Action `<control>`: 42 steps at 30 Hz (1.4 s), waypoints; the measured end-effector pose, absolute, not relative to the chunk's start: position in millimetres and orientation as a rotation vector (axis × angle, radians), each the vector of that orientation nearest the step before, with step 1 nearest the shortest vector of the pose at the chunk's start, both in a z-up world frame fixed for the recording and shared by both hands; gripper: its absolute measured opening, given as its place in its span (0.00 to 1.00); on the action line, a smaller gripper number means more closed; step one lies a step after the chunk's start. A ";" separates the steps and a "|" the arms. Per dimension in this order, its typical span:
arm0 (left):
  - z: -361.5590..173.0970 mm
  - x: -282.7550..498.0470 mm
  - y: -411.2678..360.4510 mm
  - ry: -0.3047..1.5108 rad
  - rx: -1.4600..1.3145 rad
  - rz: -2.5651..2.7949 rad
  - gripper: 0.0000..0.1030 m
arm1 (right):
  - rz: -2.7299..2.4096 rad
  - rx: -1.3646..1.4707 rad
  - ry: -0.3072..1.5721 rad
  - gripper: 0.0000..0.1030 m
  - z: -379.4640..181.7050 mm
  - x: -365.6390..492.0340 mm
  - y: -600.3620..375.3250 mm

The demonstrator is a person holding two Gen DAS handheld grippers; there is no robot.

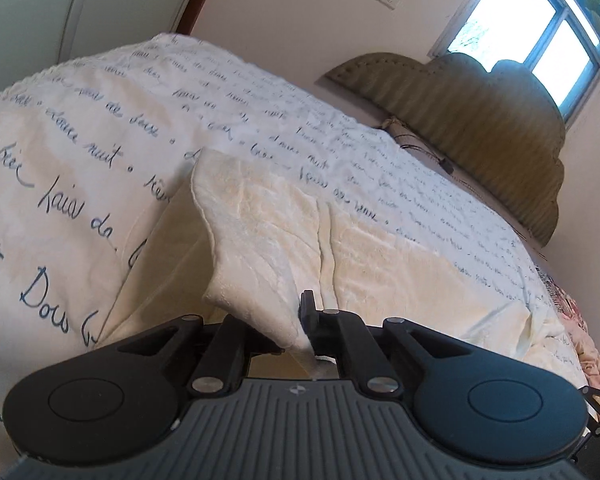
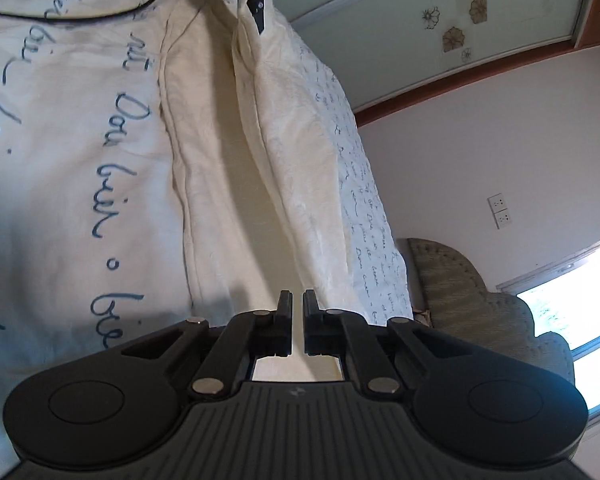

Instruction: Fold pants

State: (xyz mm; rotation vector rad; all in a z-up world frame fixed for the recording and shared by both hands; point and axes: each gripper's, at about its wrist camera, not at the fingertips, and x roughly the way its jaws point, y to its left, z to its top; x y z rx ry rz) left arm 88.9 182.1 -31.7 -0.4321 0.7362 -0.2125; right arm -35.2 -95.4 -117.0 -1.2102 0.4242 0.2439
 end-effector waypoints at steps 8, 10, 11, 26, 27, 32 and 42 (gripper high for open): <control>-25.8 90.5 179.1 0.715 -0.434 -0.202 0.07 | 0.174 -1.331 0.352 0.82 -130.2 -3.1 -115.0; -28.5 93.4 180.4 0.725 -0.456 -0.195 0.07 | 0.188 -1.263 0.407 0.82 -126.0 14.2 -119.4; -29.8 94.9 181.5 0.729 -0.472 -0.192 0.07 | 0.191 -1.239 0.417 0.75 -125.5 21.9 -122.6; -32.7 70.4 198.3 0.754 -0.446 -0.198 0.08 | 0.263 -1.169 0.535 0.03 -111.7 -47.9 -112.0; -36.3 71.3 199.4 0.767 -0.456 -0.187 0.08 | 0.268 -1.165 0.543 0.03 -114.6 -49.1 -111.0; -21.9 58.5 193.4 0.686 -0.360 -0.154 0.11 | 0.244 -1.180 0.523 0.03 -122.3 -47.8 -103.7; -28.3 55.1 198.6 0.757 -0.306 -0.087 0.26 | 0.318 -1.041 0.611 0.06 -108.1 -58.7 -122.6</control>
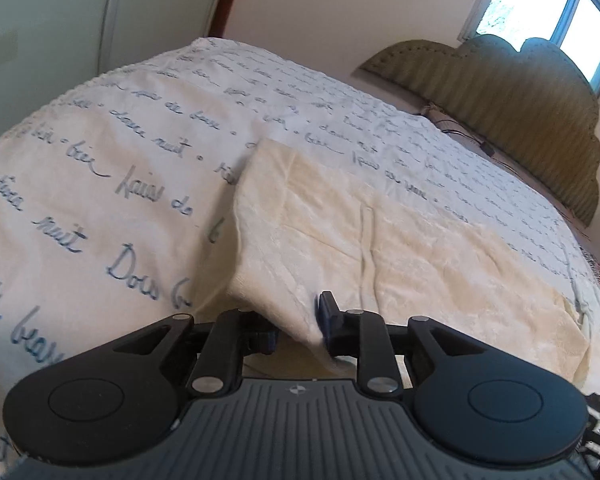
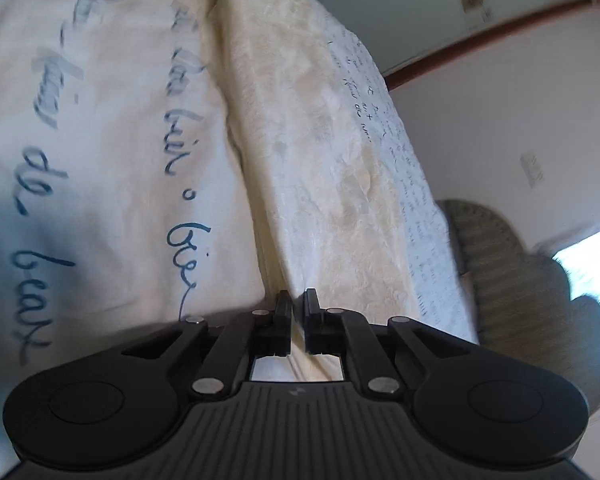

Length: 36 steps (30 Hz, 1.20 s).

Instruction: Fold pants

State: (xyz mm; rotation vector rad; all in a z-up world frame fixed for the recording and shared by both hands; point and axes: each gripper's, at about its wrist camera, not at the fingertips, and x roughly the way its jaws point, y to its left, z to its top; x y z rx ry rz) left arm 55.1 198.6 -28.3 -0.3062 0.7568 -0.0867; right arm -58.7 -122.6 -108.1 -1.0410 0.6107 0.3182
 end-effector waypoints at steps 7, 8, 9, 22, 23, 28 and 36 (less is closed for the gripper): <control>-18.5 46.6 186.1 0.723 -0.216 0.035 0.32 | 0.210 -0.603 0.577 0.07 -63.9 -39.8 -177.1; -18.9 45.0 185.9 0.729 -0.214 0.041 0.32 | 0.208 -0.552 0.611 0.07 -69.0 -31.6 -182.7; -18.6 43.4 186.1 0.733 -0.211 0.038 0.33 | 0.213 -0.521 0.654 0.07 -76.6 -27.5 -184.5; 24.4 37.2 162.1 0.602 -0.036 0.091 0.52 | -0.166 -0.313 0.661 0.08 -59.9 -68.0 -292.9; 26.3 42.8 145.7 0.596 -0.024 0.023 0.54 | -0.228 -0.264 0.662 0.08 -59.9 -72.0 -312.7; 15.4 59.4 29.3 0.602 0.111 -0.345 0.58 | -0.372 -0.132 0.797 0.09 -81.2 -91.1 -375.5; -35.6 40.2 -114.9 0.558 0.290 -0.754 0.61 | -0.561 0.187 0.574 0.65 -53.8 -158.9 -438.6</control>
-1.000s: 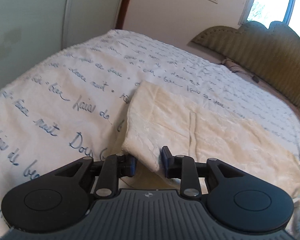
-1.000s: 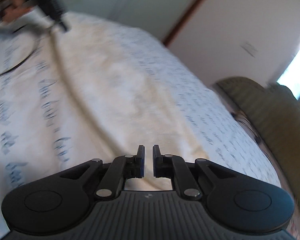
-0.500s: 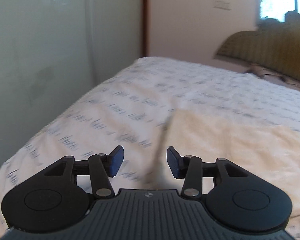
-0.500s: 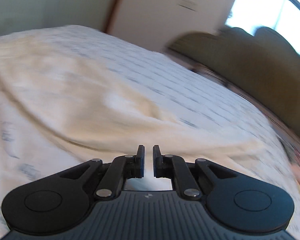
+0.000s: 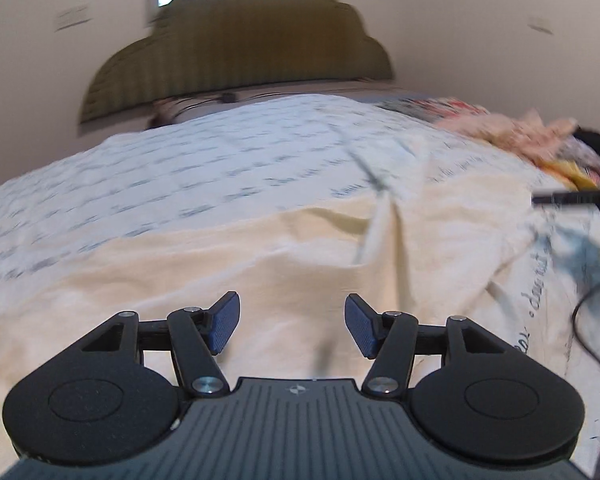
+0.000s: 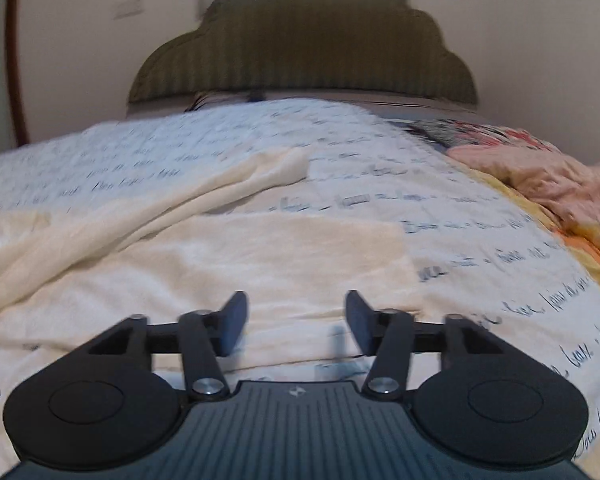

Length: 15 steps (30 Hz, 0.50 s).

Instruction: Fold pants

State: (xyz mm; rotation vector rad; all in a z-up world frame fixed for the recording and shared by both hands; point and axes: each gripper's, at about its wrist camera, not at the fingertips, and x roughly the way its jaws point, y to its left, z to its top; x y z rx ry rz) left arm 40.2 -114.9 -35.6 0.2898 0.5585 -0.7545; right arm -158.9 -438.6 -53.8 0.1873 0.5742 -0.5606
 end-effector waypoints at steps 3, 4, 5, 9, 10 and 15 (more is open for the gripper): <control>-60.3 38.2 -135.6 0.569 0.349 -0.777 0.61 | -0.646 0.403 0.492 0.65 -52.2 -188.1 -477.4; -69.5 37.9 -140.1 0.583 0.350 -0.792 0.62 | -0.655 0.483 0.469 0.65 -54.9 -197.6 -488.5; -72.6 41.4 -142.2 0.587 0.342 -0.799 0.64 | -0.656 0.562 0.457 0.65 -59.7 -205.5 -499.1; -82.7 41.4 -140.2 0.553 0.322 -0.806 0.69 | -0.597 0.781 0.409 0.65 -79.4 -219.2 -517.5; -85.3 43.5 -139.4 0.555 0.306 -0.806 0.72 | -0.581 0.833 0.390 0.65 -84.4 -218.7 -521.1; -87.4 51.5 -132.5 0.581 0.240 -0.817 0.76 | -0.589 0.966 0.287 0.43 -95.5 -208.2 -531.3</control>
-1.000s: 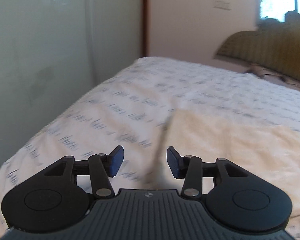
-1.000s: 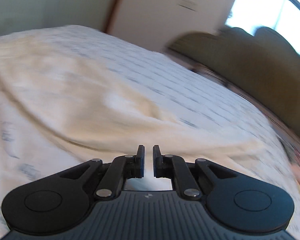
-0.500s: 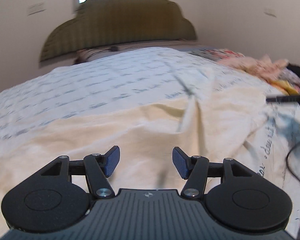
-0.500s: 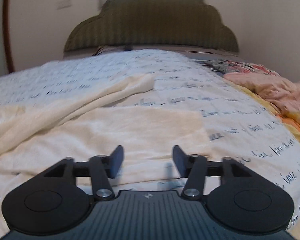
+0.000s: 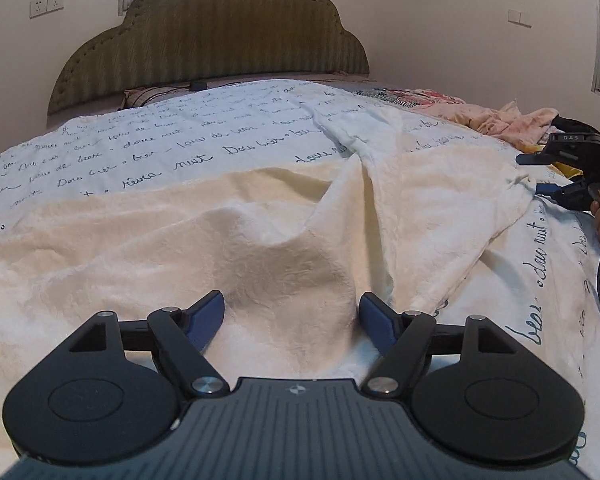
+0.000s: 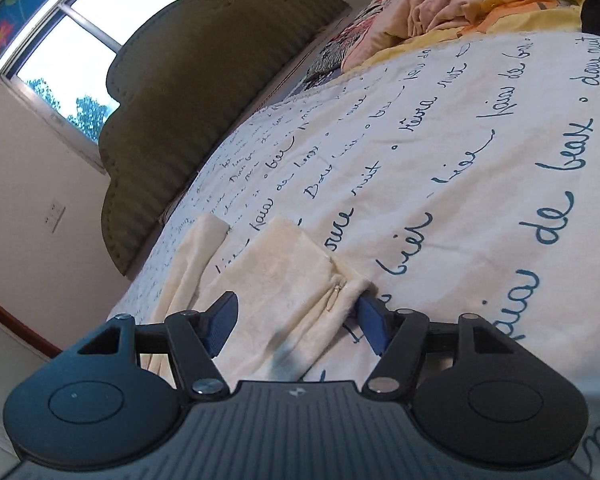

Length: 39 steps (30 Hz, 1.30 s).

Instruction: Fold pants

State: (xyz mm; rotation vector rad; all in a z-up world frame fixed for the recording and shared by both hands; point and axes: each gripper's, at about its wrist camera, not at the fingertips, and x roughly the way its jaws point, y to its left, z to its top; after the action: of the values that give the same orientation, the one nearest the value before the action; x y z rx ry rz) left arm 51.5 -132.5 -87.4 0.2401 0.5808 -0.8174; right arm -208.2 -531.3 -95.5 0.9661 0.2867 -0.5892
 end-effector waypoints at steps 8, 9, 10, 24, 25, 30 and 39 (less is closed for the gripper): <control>-85.1 52.0 -127.5 0.567 0.216 -0.809 0.78 | -0.464 0.729 0.178 0.08 -30.7 -156.4 -516.7; -85.0 52.3 -127.0 0.567 0.214 -0.810 0.78 | -0.416 0.623 0.127 0.07 -5.1 -149.9 -505.1; -85.0 52.6 -126.9 0.568 0.213 -0.809 0.79 | -0.393 0.520 0.090 0.07 16.3 -146.4 -492.8; -86.6 51.4 -130.5 0.570 0.238 -0.805 0.81 | -0.914 0.589 0.356 0.28 -49.7 -184.8 -521.5; -86.6 51.4 -130.5 0.570 0.237 -0.805 0.81 | -0.885 0.484 0.356 0.28 -39.4 -171.8 -515.7; -87.2 51.5 -130.7 0.571 0.236 -0.805 0.81 | -0.489 0.456 0.547 0.39 -45.5 -78.1 -518.3; -88.0 52.2 -131.2 0.575 0.231 -0.810 0.83 | -0.773 0.192 0.619 0.42 -40.0 -35.0 -492.9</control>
State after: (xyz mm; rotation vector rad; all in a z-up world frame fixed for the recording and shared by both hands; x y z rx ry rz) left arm 52.2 -131.2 -88.0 0.2313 0.5749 -0.8103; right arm -35.0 -492.9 -40.0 0.1918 0.6193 -0.7731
